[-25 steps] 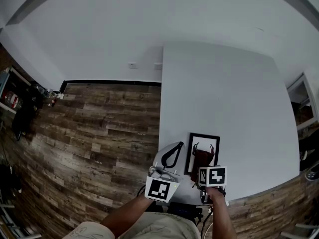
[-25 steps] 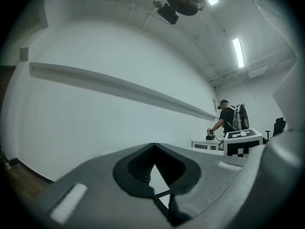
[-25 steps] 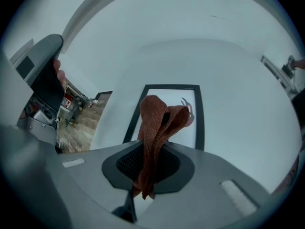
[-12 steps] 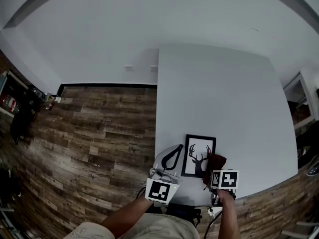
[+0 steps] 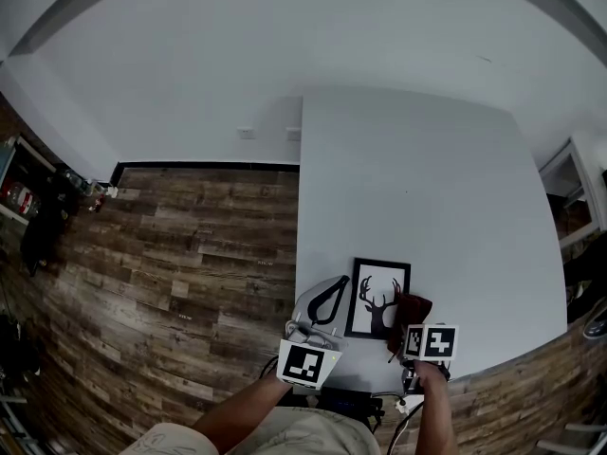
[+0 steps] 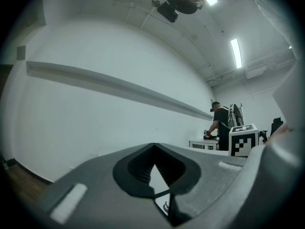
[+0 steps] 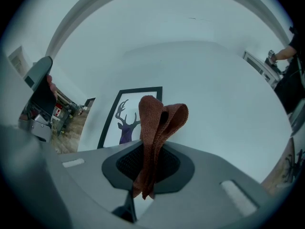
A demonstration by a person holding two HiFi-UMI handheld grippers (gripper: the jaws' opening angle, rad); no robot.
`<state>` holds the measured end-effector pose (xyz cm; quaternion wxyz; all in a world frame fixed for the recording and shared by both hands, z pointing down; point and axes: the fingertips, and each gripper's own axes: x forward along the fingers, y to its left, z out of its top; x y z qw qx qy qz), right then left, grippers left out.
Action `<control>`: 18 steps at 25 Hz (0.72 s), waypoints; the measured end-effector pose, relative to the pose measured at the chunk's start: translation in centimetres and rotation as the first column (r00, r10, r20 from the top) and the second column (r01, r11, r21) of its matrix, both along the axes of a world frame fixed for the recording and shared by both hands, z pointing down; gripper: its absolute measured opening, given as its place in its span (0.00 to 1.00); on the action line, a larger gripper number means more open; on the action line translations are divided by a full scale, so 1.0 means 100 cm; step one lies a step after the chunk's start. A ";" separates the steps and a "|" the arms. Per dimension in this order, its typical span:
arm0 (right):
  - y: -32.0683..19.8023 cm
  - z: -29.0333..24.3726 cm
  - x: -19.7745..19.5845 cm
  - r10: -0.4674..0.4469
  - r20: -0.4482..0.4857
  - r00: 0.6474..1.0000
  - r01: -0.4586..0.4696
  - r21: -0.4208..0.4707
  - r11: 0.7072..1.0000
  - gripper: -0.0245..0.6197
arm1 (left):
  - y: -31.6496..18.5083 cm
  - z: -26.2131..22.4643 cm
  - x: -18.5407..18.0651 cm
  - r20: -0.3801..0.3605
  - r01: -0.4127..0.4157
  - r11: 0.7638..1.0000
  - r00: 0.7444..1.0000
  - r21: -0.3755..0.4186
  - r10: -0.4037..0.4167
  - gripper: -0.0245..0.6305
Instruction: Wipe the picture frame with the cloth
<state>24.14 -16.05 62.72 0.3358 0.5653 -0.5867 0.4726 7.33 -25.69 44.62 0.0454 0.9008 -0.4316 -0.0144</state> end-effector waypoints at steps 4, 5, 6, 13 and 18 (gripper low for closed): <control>-0.006 -0.016 0.001 0.007 -0.005 1.000 -0.007 0.060 0.998 0.14 | -0.001 -0.005 -0.002 0.005 0.005 1.000 1.000 0.010 -0.005 0.04; -0.009 -0.022 0.000 0.009 -0.002 1.000 -0.008 0.082 0.997 0.14 | -0.002 -0.007 -0.002 0.006 0.005 1.000 1.000 0.010 -0.005 0.04; -0.012 -0.027 0.000 0.011 0.001 1.000 -0.011 0.107 0.994 0.14 | -0.003 -0.009 -0.002 0.006 0.004 1.000 1.000 0.010 -0.004 0.04; -0.036 -0.086 -0.003 0.052 0.068 0.996 -0.073 0.365 0.928 0.14 | -0.003 -0.024 0.002 0.013 0.014 1.000 1.000 0.023 -0.014 0.04; -0.050 -0.149 0.006 0.077 -0.001 0.997 -0.061 0.604 0.794 0.13 | -0.003 -0.043 0.012 -0.003 0.006 1.000 1.000 0.007 -0.006 0.04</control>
